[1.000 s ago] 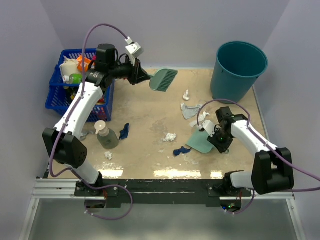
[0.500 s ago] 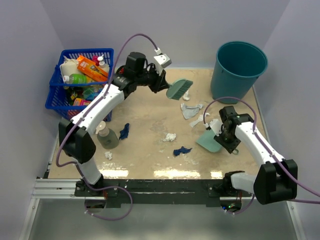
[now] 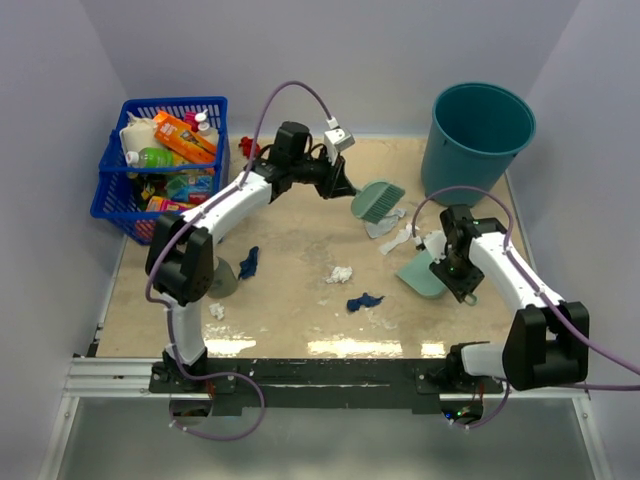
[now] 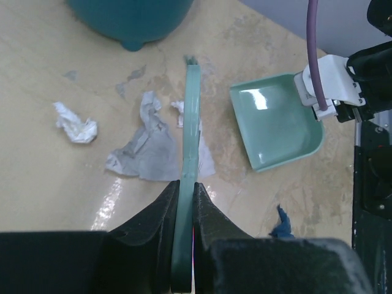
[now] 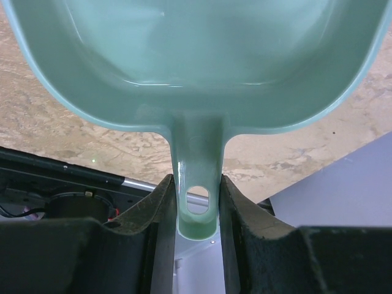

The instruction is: Sweep away the paper scraps from the table

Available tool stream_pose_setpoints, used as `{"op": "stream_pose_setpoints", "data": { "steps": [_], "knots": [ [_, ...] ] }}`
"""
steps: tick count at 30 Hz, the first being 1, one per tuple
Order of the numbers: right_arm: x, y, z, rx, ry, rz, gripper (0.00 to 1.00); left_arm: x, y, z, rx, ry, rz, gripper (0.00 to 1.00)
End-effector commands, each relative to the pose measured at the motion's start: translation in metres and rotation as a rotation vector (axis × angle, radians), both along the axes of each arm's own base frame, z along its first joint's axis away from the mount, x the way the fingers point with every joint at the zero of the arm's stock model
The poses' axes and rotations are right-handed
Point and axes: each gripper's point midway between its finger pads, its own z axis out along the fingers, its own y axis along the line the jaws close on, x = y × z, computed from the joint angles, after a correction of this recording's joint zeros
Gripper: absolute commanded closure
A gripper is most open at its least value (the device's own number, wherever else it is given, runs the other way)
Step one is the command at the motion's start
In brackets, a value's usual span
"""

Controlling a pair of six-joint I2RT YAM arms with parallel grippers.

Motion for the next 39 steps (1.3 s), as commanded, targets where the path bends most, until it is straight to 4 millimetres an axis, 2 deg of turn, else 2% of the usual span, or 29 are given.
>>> {"op": "stream_pose_setpoints", "data": {
  "steps": [1,3,7,9,10,12,14,16,17,18,20,21,23,24,25,26,27,29,30,32,33,34,35,36,37,38,39],
  "knots": [
    [0.009,-0.006,0.022,0.010,-0.078,-0.059,1.00,-0.001,-0.040,0.025,-0.210,0.049,-0.123,1.00],
    [0.008,-0.006,0.022,0.029,-0.084,-0.072,1.00,-0.001,-0.048,0.024,-0.257,0.143,-0.120,1.00],
    [0.005,-0.004,0.019,0.049,-0.082,-0.092,1.00,0.021,-0.060,0.001,-0.297,0.215,-0.026,1.00],
    [0.005,-0.005,0.019,0.058,-0.083,-0.105,1.00,0.031,-0.063,-0.021,-0.280,0.277,0.055,1.00],
    [0.004,-0.004,0.019,0.063,-0.084,-0.107,1.00,0.032,-0.065,-0.023,-0.293,0.295,0.060,1.00],
    [0.006,-0.004,0.021,0.066,-0.086,-0.109,1.00,0.036,-0.066,-0.042,-0.276,0.347,0.103,1.00],
    [0.010,-0.003,0.023,0.066,-0.089,-0.109,1.00,0.038,-0.058,-0.061,-0.228,0.396,0.173,1.00],
    [0.014,-0.004,0.024,0.066,-0.097,-0.099,1.00,0.039,-0.047,-0.070,-0.186,0.422,0.235,1.00],
    [0.018,-0.004,0.025,0.066,-0.102,-0.096,1.00,0.036,-0.037,-0.082,-0.163,0.452,0.264,1.00],
    [0.021,-0.003,0.026,0.069,-0.109,-0.088,1.00,0.038,-0.027,-0.076,-0.159,0.443,0.302,1.00],
    [0.028,-0.006,0.028,0.053,-0.124,-0.069,1.00,0.032,-0.002,-0.092,-0.111,0.484,0.359,1.00],
    [0.030,-0.008,0.029,0.042,-0.134,-0.066,1.00,0.030,0.008,-0.083,-0.106,0.457,0.367,1.00],
    [0.034,-0.015,0.030,0.007,-0.147,-0.040,1.00,0.023,0.036,-0.095,-0.068,0.483,0.411,1.00],
    [0.036,-0.016,0.031,0.000,-0.153,-0.029,1.00,0.017,0.042,-0.079,-0.078,0.436,0.374,1.00],
    [0.039,-0.017,0.030,-0.006,-0.164,-0.007,1.00,0.008,0.048,-0.081,-0.058,0.429,0.345,1.00],
    [0.037,-0.018,0.028,-0.010,-0.161,-0.001,1.00,0.004,0.049,-0.073,-0.052,0.394,0.307,1.00],
    [0.037,-0.018,0.028,-0.007,-0.168,0.002,1.00,-0.011,0.047,-0.058,-0.051,0.336,0.198,1.00],
    [0.035,-0.015,0.025,0.006,-0.166,0.011,1.00,-0.030,0.040,-0.033,-0.088,0.280,0.075,1.00],
    [0.035,-0.013,0.025,0.021,-0.166,0.013,1.00,-0.041,0.037,-0.010,-0.123,0.223,-0.002,1.00],
    [0.034,-0.012,0.024,0.026,-0.166,0.015,1.00,-0.042,0.033,0.019,-0.161,0.150,-0.044,1.00],
    [0.036,-0.012,0.024,0.024,-0.177,0.016,1.00,-0.039,0.033,0.028,-0.170,0.122,-0.045,1.00],
    [0.040,-0.014,0.025,0.017,-0.194,0.024,1.00,-0.029,0.031,0.044,-0.177,0.078,-0.026,1.00],
    [0.040,-0.015,0.022,0.012,-0.193,0.028,1.00,-0.019,0.031,0.049,-0.173,0.058,0.004,1.00],
    [0.043,-0.016,0.022,0.002,-0.199,0.040,1.00,0.002,0.032,0.042,-0.148,0.041,0.082,1.00],
    [0.047,-0.018,0.020,-0.006,-0.209,0.047,1.00,0.020,0.031,0.056,-0.151,-0.007,0.128,1.00],
    [0.048,-0.018,0.019,-0.012,-0.211,0.053,1.00,0.034,0.031,0.057,-0.145,-0.030,0.167,1.00],
    [0.050,-0.019,0.017,-0.017,-0.213,0.060,1.00,0.055,0.031,0.042,-0.115,-0.038,0.228,1.00]
  ]
}}
